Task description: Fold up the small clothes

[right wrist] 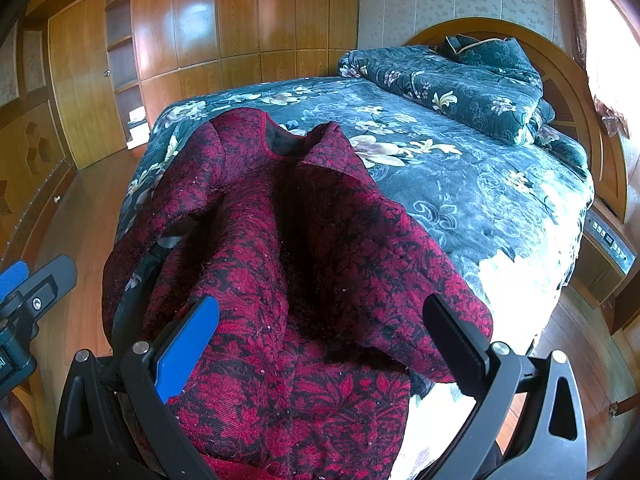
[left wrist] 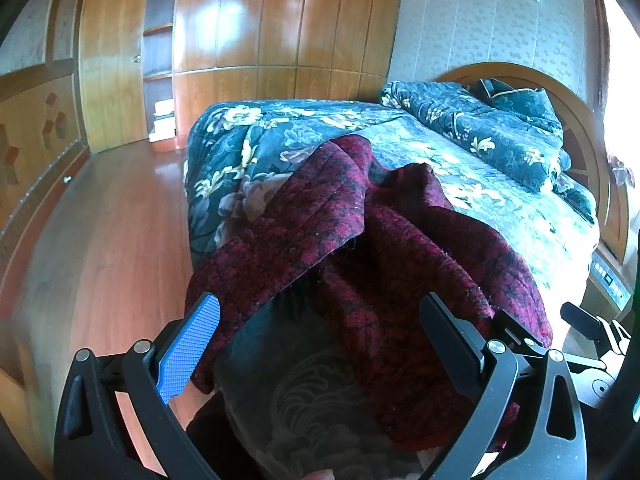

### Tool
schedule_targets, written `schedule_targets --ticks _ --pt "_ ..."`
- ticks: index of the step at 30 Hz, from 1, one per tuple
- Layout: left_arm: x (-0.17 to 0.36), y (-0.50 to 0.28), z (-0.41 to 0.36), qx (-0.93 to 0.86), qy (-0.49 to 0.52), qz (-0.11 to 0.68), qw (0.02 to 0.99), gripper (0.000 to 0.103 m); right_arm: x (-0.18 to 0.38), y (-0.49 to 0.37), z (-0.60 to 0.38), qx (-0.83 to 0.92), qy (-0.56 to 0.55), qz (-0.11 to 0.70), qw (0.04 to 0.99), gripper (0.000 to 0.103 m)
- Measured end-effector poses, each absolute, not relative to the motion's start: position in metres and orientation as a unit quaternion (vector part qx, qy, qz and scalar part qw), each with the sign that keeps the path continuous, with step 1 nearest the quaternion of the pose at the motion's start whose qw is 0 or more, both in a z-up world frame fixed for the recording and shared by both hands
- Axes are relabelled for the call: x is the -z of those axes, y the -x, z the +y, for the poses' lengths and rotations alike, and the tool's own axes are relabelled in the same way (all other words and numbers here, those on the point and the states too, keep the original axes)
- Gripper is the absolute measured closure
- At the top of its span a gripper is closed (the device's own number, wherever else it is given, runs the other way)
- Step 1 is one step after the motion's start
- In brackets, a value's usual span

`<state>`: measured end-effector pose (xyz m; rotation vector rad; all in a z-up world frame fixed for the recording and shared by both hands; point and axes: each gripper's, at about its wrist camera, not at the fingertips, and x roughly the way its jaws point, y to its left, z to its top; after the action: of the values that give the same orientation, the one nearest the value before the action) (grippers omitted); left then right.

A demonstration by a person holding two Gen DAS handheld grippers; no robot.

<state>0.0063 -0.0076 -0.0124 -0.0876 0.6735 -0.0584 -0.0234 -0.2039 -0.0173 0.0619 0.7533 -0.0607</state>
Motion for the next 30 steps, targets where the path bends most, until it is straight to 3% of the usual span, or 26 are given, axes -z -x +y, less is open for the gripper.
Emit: schedule_targets --ticks 30 --pt "0.022 -0.013 -0.002 0.032 0.043 0.351 0.935 0.004 0.019 0.022 -0.219 0.022 -0.053 0.373 0.926 0.002"
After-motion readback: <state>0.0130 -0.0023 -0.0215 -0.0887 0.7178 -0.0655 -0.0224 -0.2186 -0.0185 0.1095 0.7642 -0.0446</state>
